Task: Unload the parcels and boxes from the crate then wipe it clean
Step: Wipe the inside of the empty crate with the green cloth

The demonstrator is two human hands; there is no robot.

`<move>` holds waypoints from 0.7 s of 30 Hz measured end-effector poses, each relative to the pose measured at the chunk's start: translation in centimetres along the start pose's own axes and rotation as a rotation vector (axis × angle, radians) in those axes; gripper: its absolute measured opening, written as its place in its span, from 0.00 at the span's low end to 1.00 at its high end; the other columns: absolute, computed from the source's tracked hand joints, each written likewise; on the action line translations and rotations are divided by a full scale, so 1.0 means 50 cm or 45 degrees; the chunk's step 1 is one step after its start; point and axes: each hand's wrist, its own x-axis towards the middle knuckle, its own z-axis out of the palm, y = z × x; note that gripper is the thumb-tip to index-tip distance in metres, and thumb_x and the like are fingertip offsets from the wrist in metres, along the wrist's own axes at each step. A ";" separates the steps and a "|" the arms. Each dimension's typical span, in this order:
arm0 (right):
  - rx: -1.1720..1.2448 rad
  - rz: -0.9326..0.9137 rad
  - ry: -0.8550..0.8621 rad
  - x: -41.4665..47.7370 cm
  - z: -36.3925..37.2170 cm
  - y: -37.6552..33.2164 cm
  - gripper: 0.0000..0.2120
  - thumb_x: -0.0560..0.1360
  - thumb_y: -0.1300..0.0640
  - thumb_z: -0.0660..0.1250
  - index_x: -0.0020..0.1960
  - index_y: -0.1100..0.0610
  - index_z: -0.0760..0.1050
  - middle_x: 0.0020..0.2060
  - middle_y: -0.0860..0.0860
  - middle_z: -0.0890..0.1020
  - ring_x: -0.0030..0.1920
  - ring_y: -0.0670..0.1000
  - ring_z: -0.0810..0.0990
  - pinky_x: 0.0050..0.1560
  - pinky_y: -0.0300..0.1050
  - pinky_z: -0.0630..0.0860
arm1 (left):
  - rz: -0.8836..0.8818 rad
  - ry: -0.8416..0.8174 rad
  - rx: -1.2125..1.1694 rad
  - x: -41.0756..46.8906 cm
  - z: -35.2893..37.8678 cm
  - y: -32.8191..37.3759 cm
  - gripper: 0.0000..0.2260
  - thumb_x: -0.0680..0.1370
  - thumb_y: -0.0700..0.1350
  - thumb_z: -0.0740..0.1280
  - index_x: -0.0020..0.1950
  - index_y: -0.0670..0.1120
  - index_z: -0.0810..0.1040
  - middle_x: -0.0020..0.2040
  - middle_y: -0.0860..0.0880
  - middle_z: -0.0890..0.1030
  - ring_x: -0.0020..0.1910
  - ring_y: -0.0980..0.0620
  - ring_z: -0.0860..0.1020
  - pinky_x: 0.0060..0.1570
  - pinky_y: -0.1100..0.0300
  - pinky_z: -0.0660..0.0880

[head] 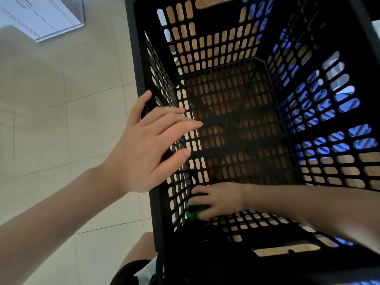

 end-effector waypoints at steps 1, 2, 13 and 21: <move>0.047 0.018 -0.002 0.000 0.003 0.001 0.17 0.69 0.64 0.72 0.58 0.58 0.78 0.62 0.63 0.75 0.63 0.67 0.72 0.40 0.53 0.82 | -0.001 -0.001 0.004 0.000 0.000 0.000 0.21 0.80 0.52 0.55 0.66 0.47 0.77 0.60 0.51 0.81 0.68 0.49 0.73 0.73 0.35 0.51; 0.073 0.027 0.001 -0.001 0.000 0.000 0.18 0.69 0.65 0.73 0.58 0.59 0.77 0.62 0.63 0.75 0.63 0.67 0.72 0.39 0.53 0.82 | -0.003 -0.002 0.007 0.001 -0.001 0.000 0.21 0.80 0.53 0.55 0.66 0.47 0.77 0.60 0.50 0.81 0.68 0.49 0.73 0.73 0.34 0.51; 0.211 -0.226 0.681 0.011 -0.157 -0.121 0.05 0.81 0.62 0.59 0.56 0.56 0.69 0.56 0.56 0.66 0.59 0.62 0.69 0.57 0.51 0.73 | -0.004 0.008 -0.009 0.000 -0.001 0.002 0.21 0.78 0.51 0.56 0.66 0.46 0.78 0.58 0.49 0.81 0.67 0.49 0.74 0.72 0.34 0.51; -0.193 -0.066 -0.069 -0.012 0.008 0.001 0.18 0.75 0.59 0.68 0.64 0.53 0.73 0.66 0.55 0.73 0.65 0.59 0.71 0.53 0.46 0.78 | -0.003 0.002 0.004 0.001 -0.001 0.000 0.21 0.78 0.51 0.57 0.66 0.46 0.78 0.58 0.49 0.81 0.66 0.48 0.75 0.72 0.34 0.51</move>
